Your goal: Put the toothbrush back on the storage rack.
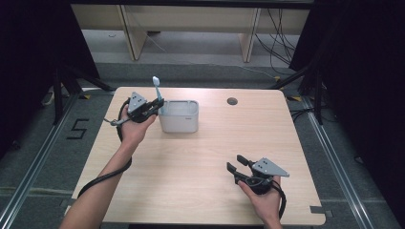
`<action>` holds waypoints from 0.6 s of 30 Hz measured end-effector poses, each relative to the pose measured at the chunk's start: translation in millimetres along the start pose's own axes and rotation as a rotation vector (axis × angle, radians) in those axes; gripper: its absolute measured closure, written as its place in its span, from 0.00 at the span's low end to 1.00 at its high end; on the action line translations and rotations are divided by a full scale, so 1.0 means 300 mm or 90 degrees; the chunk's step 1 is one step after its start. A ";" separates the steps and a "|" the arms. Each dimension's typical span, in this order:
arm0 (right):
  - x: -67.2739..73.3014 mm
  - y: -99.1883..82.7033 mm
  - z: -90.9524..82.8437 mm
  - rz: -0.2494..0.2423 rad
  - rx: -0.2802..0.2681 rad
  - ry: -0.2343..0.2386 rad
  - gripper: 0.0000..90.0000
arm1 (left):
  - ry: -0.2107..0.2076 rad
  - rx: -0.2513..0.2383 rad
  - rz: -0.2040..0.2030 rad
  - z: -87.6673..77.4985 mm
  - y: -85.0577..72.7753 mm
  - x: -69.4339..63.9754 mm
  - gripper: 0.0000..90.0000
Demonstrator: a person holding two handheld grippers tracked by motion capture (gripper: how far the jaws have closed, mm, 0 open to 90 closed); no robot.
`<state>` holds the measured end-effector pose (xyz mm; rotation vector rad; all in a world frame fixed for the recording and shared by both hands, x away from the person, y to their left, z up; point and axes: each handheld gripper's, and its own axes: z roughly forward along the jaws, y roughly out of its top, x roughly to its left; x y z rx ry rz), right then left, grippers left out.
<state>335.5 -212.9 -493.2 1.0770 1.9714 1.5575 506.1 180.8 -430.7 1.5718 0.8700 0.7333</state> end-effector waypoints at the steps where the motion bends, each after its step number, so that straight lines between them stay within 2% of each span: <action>1: 0.010 -0.001 -0.004 0.018 0.010 -0.007 0.52 | 0.001 0.000 0.001 0.001 -0.001 0.001 0.91; 8: 0.008 -0.001 -0.001 0.009 0.012 -0.003 0.52 | 0.000 0.005 -0.004 0.005 -0.014 0.005 0.91; 9: 0.002 -0.002 0.003 -0.006 0.004 0.000 0.52 | 0.000 0.007 -0.002 0.005 -0.015 0.005 0.91; 12: -0.001 -0.003 0.005 -0.015 0.001 0.001 0.52 | 0.000 0.010 -0.005 0.006 -0.018 0.005 0.91; 13: 0.002 -0.004 0.006 -0.004 0.004 0.008 0.52 | 0.000 0.010 -0.003 0.007 -0.019 0.004 0.91; 14: -0.002 -0.003 0.007 -0.016 0.001 0.004 0.52 | -0.001 0.011 -0.003 0.008 -0.020 0.004 0.91; 18: 0.003 -0.004 0.007 -0.003 0.005 0.007 0.52 | 0.001 0.017 -0.003 0.011 -0.027 0.005 0.91</action>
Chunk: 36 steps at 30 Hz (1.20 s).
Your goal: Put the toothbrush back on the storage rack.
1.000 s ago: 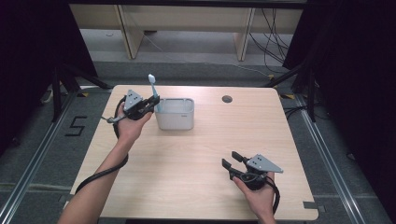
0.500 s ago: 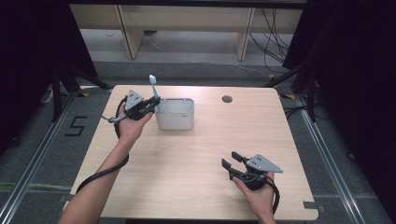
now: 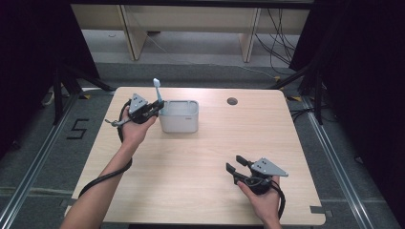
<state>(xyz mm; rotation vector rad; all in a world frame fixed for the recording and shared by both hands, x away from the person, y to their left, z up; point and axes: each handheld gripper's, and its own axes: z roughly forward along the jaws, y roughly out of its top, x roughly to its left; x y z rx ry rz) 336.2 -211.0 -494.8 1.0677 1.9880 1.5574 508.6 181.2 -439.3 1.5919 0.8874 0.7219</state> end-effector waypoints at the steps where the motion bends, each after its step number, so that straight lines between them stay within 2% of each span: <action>1: -0.002 -0.001 0.001 -0.006 -0.005 -0.002 0.52 | 0.000 0.002 0.000 0.001 -0.003 0.000 0.91; 2: 0.000 -0.002 0.003 0.001 -0.003 0.001 0.52 | 0.000 0.002 -0.001 0.002 -0.005 0.000 0.91; 4: -0.003 -0.001 0.001 -0.010 -0.003 -0.008 0.52 | 0.000 0.005 -0.003 0.004 -0.008 0.000 0.91; 17: -0.002 0.000 0.000 -0.011 0.001 -0.005 0.52 | 0.001 0.010 -0.003 0.013 -0.017 0.000 0.91; 20: -0.003 -0.002 0.002 -0.014 -0.001 -0.013 0.52 | 0.002 0.013 -0.005 0.016 -0.021 -0.003 0.91; 21: -0.003 -0.003 0.003 -0.007 -0.003 -0.006 0.52 | 0.001 0.014 -0.005 0.017 -0.022 -0.003 0.91; 28: -0.002 -0.004 0.004 -0.008 -0.004 -0.005 0.52 | 0.002 0.017 -0.008 0.023 -0.029 -0.003 0.91; 32: -0.003 -0.006 0.004 -0.009 0.001 -0.002 0.52 | 0.003 0.018 -0.009 0.025 -0.034 -0.004 0.91; 34: 0.002 -0.007 0.004 0.001 0.010 -0.001 0.52 | 0.003 0.019 -0.012 0.027 -0.037 -0.003 0.91; 36: -0.001 -0.007 0.006 -0.013 0.004 -0.001 0.52 | 0.004 0.020 -0.013 0.028 -0.038 -0.004 0.91</action>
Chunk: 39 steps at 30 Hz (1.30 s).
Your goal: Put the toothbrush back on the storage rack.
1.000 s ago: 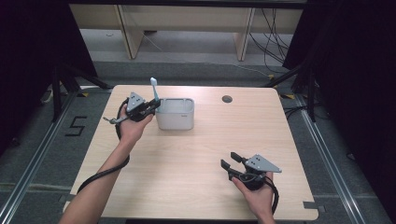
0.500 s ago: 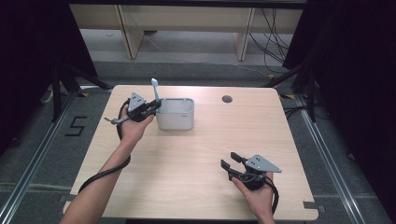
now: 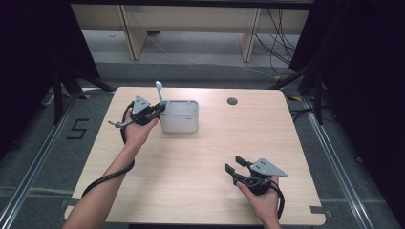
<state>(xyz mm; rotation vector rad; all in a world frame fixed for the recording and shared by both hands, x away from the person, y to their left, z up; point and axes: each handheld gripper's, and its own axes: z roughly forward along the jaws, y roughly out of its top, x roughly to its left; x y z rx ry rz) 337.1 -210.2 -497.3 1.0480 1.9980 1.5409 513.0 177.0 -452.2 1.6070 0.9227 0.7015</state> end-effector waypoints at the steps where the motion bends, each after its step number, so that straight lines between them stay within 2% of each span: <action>1: 0.000 0.001 -0.001 -0.004 0.003 -0.005 0.52 | 0.000 0.000 0.000 0.000 0.000 0.000 0.91; 14: -0.001 0.000 -0.002 -0.006 0.006 -0.009 0.51 | 0.000 0.008 0.002 0.006 -0.006 -0.001 0.91; 15: 0.010 -0.001 -0.004 0.022 0.015 -0.005 0.51 | 0.001 0.009 0.000 0.006 -0.007 -0.001 0.91; 16: -0.002 0.001 -0.004 -0.010 0.013 -0.009 0.51 | 0.001 0.010 0.001 0.007 -0.008 0.000 0.91; 18: -0.003 -0.001 -0.001 -0.010 0.004 -0.007 0.51 | 0.002 0.014 0.001 0.008 -0.009 0.000 0.91; 20: 0.001 -0.002 -0.002 -0.001 0.008 -0.006 0.51 | 0.001 0.016 -0.002 0.008 -0.010 0.001 0.91; 21: 0.006 -0.003 -0.003 0.017 0.012 0.002 0.51 | 0.002 0.017 -0.001 0.009 -0.011 0.001 0.91; 22: 0.004 -0.004 0.000 0.018 0.005 0.012 0.51 | 0.003 0.019 -0.001 0.008 -0.011 0.002 0.91; 24: 0.004 -0.004 0.000 0.018 0.005 0.012 0.51 | 0.003 0.019 -0.002 0.009 -0.012 0.003 0.91; 26: 0.004 -0.004 -0.001 0.018 0.007 0.011 0.51 | 0.004 0.020 -0.003 0.008 -0.013 0.003 0.91; 27: 0.008 -0.001 -0.006 0.018 0.024 -0.006 0.51 | 0.004 0.019 -0.004 0.009 -0.014 0.003 0.91; 29: 0.008 -0.003 -0.002 0.019 0.015 -0.001 0.51 | 0.004 0.019 -0.006 0.009 -0.015 0.003 0.91; 30: 0.005 0.000 -0.007 0.004 0.026 -0.015 0.51 | 0.004 0.019 -0.007 0.009 -0.015 0.003 0.90; 31: 0.005 -0.005 0.004 0.007 -0.007 -0.012 0.51 | 0.003 0.019 -0.008 0.009 -0.016 0.003 0.90; 32: 0.003 -0.003 -0.002 0.004 0.010 -0.007 0.51 | 0.004 0.021 -0.008 0.008 -0.015 0.003 0.90; 34: 0.005 -0.006 0.007 0.006 -0.013 -0.015 0.51 | 0.003 0.020 -0.007 0.008 -0.014 0.005 0.90; 35: 0.003 -0.003 -0.001 0.003 0.008 -0.009 0.51 | 0.003 0.020 -0.008 0.007 -0.014 0.004 0.90; 37: 0.008 -0.005 -0.002 0.017 0.014 -0.007 0.51 | 0.003 0.020 -0.009 0.007 -0.015 0.004 0.90; 39: 0.010 -0.007 0.003 0.018 0.002 -0.009 0.51 | 0.003 0.022 -0.010 0.006 -0.017 0.005 0.90</action>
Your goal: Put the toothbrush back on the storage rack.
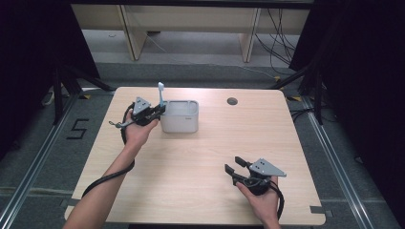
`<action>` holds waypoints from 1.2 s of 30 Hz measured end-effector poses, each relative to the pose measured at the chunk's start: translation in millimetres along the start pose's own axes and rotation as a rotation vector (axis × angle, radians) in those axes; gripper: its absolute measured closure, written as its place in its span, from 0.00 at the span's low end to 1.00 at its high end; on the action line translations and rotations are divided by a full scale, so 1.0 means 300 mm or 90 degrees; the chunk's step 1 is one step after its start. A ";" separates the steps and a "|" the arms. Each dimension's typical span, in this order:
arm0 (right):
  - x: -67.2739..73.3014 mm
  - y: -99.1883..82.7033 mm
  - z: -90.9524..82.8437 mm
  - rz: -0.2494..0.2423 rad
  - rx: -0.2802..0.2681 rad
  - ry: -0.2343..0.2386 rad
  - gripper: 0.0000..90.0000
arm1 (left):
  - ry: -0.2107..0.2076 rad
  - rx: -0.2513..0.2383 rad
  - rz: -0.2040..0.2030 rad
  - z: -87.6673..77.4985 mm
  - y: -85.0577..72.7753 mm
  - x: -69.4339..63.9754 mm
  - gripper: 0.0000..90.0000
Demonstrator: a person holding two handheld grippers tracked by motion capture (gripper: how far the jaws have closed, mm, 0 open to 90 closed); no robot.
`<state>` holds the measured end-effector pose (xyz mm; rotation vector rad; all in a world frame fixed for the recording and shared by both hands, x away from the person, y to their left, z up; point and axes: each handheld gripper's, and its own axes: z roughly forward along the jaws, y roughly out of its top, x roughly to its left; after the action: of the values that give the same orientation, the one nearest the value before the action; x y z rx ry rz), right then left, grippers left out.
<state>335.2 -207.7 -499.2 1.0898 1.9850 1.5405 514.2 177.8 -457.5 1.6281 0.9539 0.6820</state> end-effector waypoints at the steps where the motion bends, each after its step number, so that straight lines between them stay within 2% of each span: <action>1: -0.001 0.002 -0.004 -0.001 0.011 0.004 0.51 | 0.000 -0.001 -0.002 -0.001 -0.001 0.000 0.89; 2: -0.010 0.003 -0.001 -0.025 0.002 0.000 0.51 | 0.000 -0.001 -0.003 -0.002 -0.001 0.000 0.89; 4: -0.005 0.003 -0.004 -0.013 0.007 0.001 0.51 | 0.000 -0.006 -0.008 -0.007 0.000 -0.001 0.86; 5: 0.000 0.002 -0.006 0.004 0.014 0.003 0.51 | -0.001 -0.008 -0.010 -0.009 0.000 -0.001 0.86; 7: -0.001 0.000 -0.005 0.000 0.012 0.003 0.51 | -0.001 -0.013 -0.013 -0.014 0.000 -0.003 0.83; 8: -0.002 -0.001 0.000 0.001 0.005 0.012 0.51 | -0.003 -0.016 -0.015 -0.018 -0.001 -0.003 0.81; 9: -0.008 0.000 0.000 -0.014 0.004 0.012 0.51 | -0.002 -0.017 -0.019 -0.022 -0.001 -0.003 0.78; 12: -0.006 -0.001 0.000 -0.006 0.005 0.012 0.51 | -0.002 -0.016 -0.027 -0.034 -0.005 -0.003 0.72; 14: -0.009 -0.001 0.001 -0.014 0.001 0.009 0.51 | -0.009 -0.019 -0.039 -0.041 -0.008 -0.004 0.67; 16: -0.009 -0.001 0.001 -0.015 0.003 0.008 0.51 | -0.011 -0.027 -0.040 -0.053 -0.012 -0.004 0.63; 17: -0.003 -0.002 0.000 0.001 0.010 0.012 0.51 | -0.011 -0.027 -0.043 -0.059 -0.014 -0.006 0.61; 19: -0.007 -0.001 0.000 -0.012 0.007 0.011 0.51 | -0.012 -0.029 -0.040 -0.070 -0.016 -0.010 0.58; 20: -0.002 -0.001 -0.001 0.000 0.010 0.012 0.51 | -0.014 -0.030 -0.039 -0.077 -0.017 -0.014 0.58; 24: 0.000 0.000 -0.003 0.004 0.017 0.008 0.51 | -0.017 -0.036 -0.027 -0.100 -0.015 -0.024 0.55; 25: -0.010 0.000 0.002 -0.025 0.005 0.007 0.51 | -0.019 -0.036 -0.024 -0.106 -0.015 -0.027 0.55; 27: -0.007 -0.001 0.002 -0.014 0.009 0.012 0.51 | -0.023 -0.036 -0.029 -0.116 -0.017 -0.033 0.54; 28: -0.010 0.000 0.001 -0.024 0.007 0.007 0.51 | -0.024 -0.035 -0.027 -0.120 -0.017 -0.034 0.54; 29: -0.009 0.000 0.000 -0.021 0.010 0.004 0.51 | -0.024 -0.036 -0.028 -0.125 -0.019 -0.038 0.53; 30: -0.001 -0.001 -0.002 0.002 0.014 0.004 0.51 | -0.023 -0.033 -0.024 -0.131 -0.022 -0.039 0.53; 31: -0.001 -0.002 0.001 0.005 0.008 0.010 0.51 | -0.023 -0.034 -0.026 -0.134 -0.024 -0.041 0.53; 32: -0.001 -0.001 -0.002 0.004 0.014 0.009 0.51 | -0.023 -0.033 -0.026 -0.138 -0.027 -0.042 0.53; 33: -0.007 0.001 -0.001 -0.016 0.010 0.007 0.51 | -0.023 -0.031 -0.024 -0.143 -0.029 -0.041 0.53; 35: -0.001 -0.001 -0.003 0.000 0.014 0.008 0.51 | -0.024 -0.029 -0.027 -0.156 -0.036 -0.042 0.52; 36: -0.009 0.000 -0.002 -0.018 0.007 0.004 0.51 | -0.025 -0.029 -0.031 -0.163 -0.040 -0.045 0.52</action>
<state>336.4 -210.1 -499.4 1.0569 2.0067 1.5226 464.1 192.3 -455.9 1.5683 0.9397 0.6322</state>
